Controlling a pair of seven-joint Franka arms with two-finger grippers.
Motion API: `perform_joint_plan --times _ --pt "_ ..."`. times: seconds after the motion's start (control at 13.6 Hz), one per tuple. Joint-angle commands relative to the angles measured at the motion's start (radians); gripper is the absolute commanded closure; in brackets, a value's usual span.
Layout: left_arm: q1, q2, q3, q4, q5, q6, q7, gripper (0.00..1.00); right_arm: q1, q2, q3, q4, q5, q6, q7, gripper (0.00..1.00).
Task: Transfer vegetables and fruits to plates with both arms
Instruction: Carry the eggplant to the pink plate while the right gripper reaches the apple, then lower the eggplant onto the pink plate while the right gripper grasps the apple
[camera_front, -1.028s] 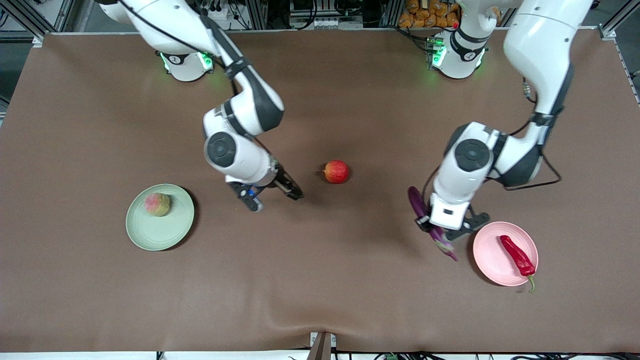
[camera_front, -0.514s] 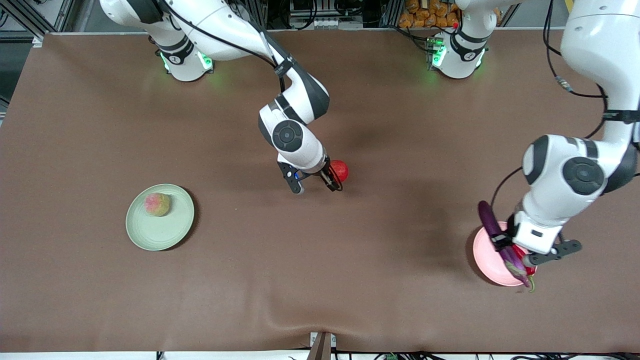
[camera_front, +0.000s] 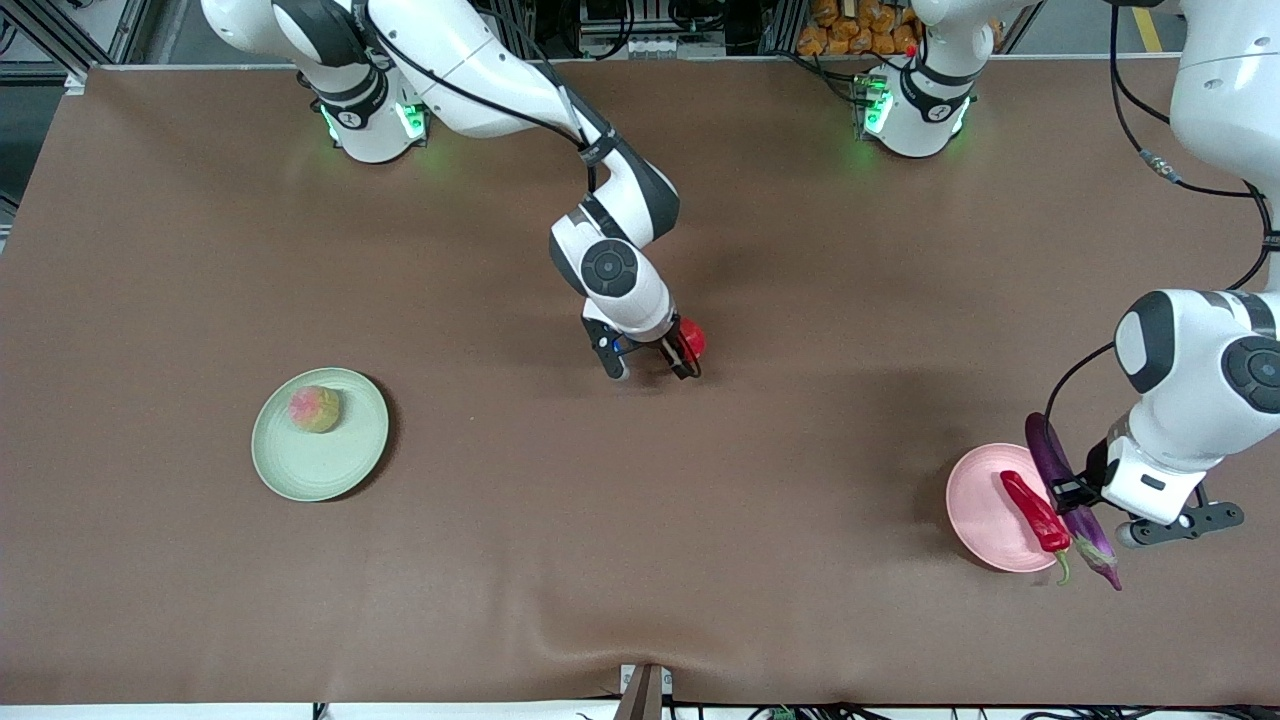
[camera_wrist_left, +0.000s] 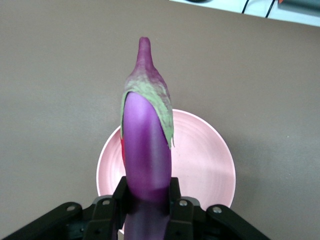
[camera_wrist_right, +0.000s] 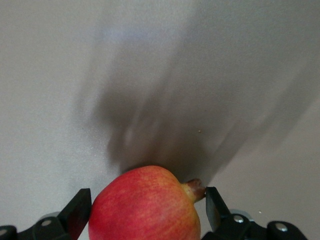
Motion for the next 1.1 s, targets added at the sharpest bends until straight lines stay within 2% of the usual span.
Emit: perform_joint_plan --times 0.0,0.44,0.66,1.03 --pt "-0.006 0.028 -0.003 0.032 -0.001 -0.02 0.016 1.0 0.004 0.011 -0.008 0.036 -0.005 -0.008 0.032 0.0" --pt "-0.035 0.075 -0.005 0.021 -0.007 -0.017 0.005 1.0 0.04 0.022 -0.008 0.04 -0.015 0.007 0.074 0.0" --pt "-0.041 0.091 -0.005 0.029 -0.004 -0.017 0.0 1.0 0.058 0.058 -0.009 0.043 -0.017 0.084 0.079 0.0" --pt "-0.038 0.145 -0.003 0.043 -0.014 0.0 -0.003 1.0 0.076 0.059 -0.008 0.088 -0.017 0.079 0.117 0.0"
